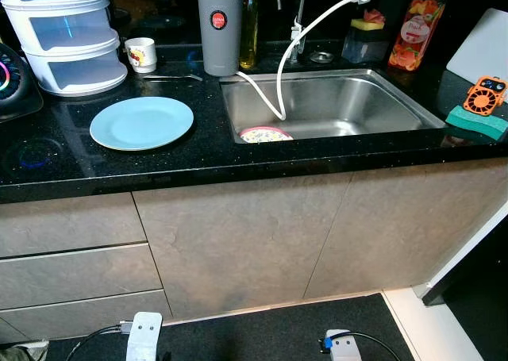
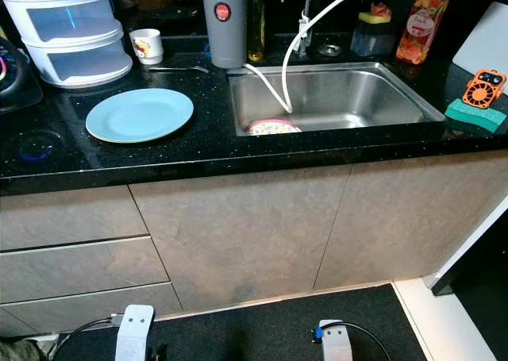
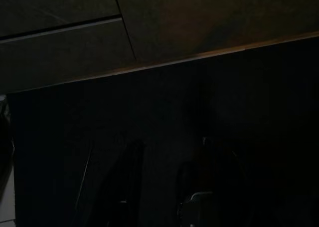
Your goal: Kitchen organization
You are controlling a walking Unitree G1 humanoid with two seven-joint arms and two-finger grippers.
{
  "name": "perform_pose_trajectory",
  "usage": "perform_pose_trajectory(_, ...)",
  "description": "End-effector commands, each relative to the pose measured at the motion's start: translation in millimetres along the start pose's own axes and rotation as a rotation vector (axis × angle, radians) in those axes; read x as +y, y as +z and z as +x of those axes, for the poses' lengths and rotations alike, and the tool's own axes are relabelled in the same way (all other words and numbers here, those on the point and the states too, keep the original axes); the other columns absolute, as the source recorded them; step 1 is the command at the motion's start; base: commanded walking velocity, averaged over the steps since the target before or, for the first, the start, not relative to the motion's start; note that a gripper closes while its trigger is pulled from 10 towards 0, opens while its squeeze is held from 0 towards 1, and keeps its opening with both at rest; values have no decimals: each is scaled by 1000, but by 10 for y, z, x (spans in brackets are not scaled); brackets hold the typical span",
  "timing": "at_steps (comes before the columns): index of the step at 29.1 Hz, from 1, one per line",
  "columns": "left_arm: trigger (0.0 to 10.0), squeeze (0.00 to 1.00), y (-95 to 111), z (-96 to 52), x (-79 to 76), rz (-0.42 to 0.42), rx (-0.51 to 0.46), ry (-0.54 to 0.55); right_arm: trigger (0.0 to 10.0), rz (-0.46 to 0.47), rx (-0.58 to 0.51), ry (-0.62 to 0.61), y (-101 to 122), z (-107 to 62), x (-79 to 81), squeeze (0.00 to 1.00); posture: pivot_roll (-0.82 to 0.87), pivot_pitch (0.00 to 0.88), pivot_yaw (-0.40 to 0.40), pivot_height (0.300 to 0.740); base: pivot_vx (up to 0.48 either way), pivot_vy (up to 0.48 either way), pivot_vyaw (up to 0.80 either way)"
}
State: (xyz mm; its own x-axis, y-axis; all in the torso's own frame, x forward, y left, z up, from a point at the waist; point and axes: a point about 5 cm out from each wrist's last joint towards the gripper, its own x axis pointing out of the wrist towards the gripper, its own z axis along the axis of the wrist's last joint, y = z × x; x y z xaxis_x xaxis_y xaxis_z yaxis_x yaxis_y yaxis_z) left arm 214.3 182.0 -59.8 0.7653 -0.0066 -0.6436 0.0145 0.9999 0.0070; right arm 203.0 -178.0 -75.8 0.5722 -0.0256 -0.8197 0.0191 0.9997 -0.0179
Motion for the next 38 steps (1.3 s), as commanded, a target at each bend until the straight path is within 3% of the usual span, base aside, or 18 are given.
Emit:
perform_pose_trajectory(1,10000,0,-82,-24,17,8,37,9,10000,4,-6,-7,6,0,0,0,-7,123,-5,740,0,0,0)
perform_pose_trajectory(15,10000,0,-29,17,-29,15,53,8,10000,22,-3,-27,-7,-7,-72,0,-19,111,-5,740,0,0,0)
perform_pose_trajectory(24,10000,0,-56,12,-53,-26,64,6,10000,39,0,-22,-6,-6,-67,0,-21,92,-20,740,0,0,0)
perform_pose_trajectory(25,10000,729,-59,12,-59,-27,64,1,10000,39,-2,-17,1,-4,-59,169,-20,91,-22,740,0,0,0)
perform_pose_trajectory(26,10000,729,-59,12,-59,-27,64,1,10000,39,-2,-17,1,-4,-59,169,-20,91,-22,740,0,0,0)
perform_pose_trajectory(27,10000,1000,-58,12,-65,-31,61,-5,10000,40,-3,-14,6,-3,-53,557,-20,89,-25,740,0,0,0)
perform_pose_trajectory(28,10000,1000,-58,12,-65,-31,61,-5,10000,40,-3,-14,6,-3,-53,557,-20,89,-25,740,0,0,0)
perform_pose_trajectory(29,10000,1000,-59,10,-76,-35,57,-11,10000,42,-5,-10,11,-3,-48,1000,-20,84,-28,740,0,0,0)
perform_pose_trajectory(37,10000,1000,-67,8,-95,-39,55,-4,10000,30,-12,-29,45,0,-68,1000,-23,73,-32,740,0,0,0)
perform_pose_trajectory(38,10000,1000,-69,8,-95,-55,55,-3,10000,33,-12,-32,52,1,-74,620,-24,72,-32,740,0,0,0)
